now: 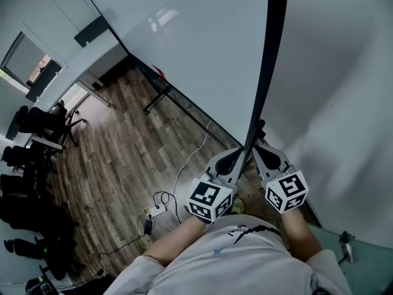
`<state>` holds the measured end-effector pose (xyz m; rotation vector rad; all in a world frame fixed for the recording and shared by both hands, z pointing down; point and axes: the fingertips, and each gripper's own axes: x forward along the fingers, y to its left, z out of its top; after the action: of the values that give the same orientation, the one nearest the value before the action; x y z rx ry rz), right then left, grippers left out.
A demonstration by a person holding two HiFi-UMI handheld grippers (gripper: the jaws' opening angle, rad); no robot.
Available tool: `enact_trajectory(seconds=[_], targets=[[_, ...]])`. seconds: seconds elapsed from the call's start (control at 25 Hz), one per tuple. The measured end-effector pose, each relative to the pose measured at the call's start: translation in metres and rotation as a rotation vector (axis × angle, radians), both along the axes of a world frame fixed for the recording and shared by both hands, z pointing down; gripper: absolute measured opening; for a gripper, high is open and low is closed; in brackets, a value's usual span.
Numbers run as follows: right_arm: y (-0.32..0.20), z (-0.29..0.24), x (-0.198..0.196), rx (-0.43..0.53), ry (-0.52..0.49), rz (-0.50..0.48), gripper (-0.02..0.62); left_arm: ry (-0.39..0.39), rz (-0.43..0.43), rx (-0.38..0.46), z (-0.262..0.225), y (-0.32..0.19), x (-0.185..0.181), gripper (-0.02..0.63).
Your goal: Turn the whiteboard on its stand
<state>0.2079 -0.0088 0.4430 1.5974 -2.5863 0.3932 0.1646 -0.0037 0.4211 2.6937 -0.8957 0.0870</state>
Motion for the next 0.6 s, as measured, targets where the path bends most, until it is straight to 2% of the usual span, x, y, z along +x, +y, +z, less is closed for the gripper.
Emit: enact_trajectory(seconds=[0.6], targets=[[-0.0014,-0.0021,0.0015,0.009,-0.004,0.005,0.012,0.001,-0.010,0.005,0.0039,0.0028,0.0015,0.012]])
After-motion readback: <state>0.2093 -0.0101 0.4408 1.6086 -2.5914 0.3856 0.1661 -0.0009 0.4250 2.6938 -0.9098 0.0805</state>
